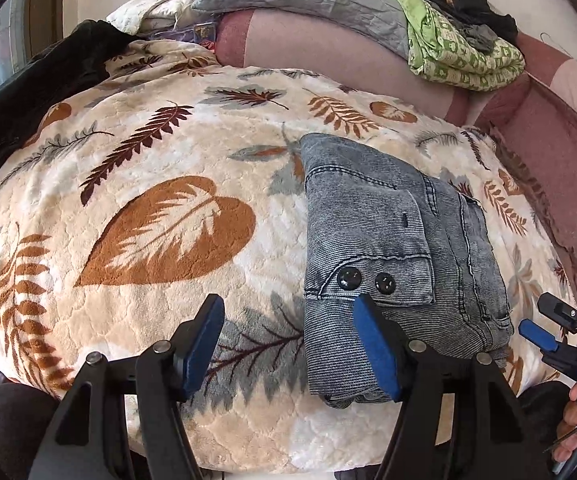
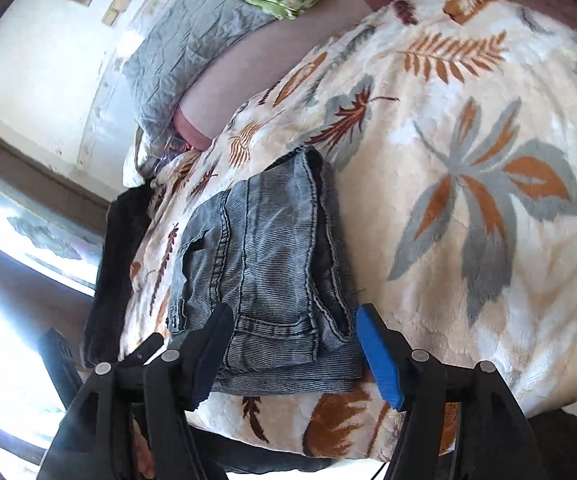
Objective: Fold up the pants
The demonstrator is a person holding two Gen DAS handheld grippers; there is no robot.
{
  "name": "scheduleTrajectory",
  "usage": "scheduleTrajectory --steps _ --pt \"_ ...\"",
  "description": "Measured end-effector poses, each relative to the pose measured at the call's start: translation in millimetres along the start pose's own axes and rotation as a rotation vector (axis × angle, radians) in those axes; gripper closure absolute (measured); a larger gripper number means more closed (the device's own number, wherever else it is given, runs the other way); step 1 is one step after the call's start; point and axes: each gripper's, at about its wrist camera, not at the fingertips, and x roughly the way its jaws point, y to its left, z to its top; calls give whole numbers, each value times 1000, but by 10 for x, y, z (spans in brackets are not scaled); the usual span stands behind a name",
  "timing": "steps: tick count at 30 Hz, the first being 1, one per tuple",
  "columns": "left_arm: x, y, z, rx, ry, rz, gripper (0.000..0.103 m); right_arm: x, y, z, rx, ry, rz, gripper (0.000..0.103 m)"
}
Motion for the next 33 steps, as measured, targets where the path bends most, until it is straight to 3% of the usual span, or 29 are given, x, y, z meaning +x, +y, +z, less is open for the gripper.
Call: scheduleTrajectory --steps 4,7,11,19,22,26,28,33 --pt "-6 -51 -5 21 4 25 35 -8 -37 18 3 4 29 26" --pt "3 -75 -9 37 7 38 35 33 -82 -1 27 29 38 25" --pt "22 -58 2 41 14 40 35 64 -141 18 60 40 9 17" --pt "120 65 89 14 35 3 34 150 -162 166 87 80 -44 17" --pt "151 138 132 -13 51 -54 34 188 -114 257 64 80 -73 17" --pt "254 313 195 -107 109 -215 34 232 -82 376 57 70 -83 17" --pt "318 369 234 -149 140 -288 34 304 -73 440 55 113 -87 17" --pt "504 400 365 -211 206 -392 34 471 -33 583 35 209 -79 17"
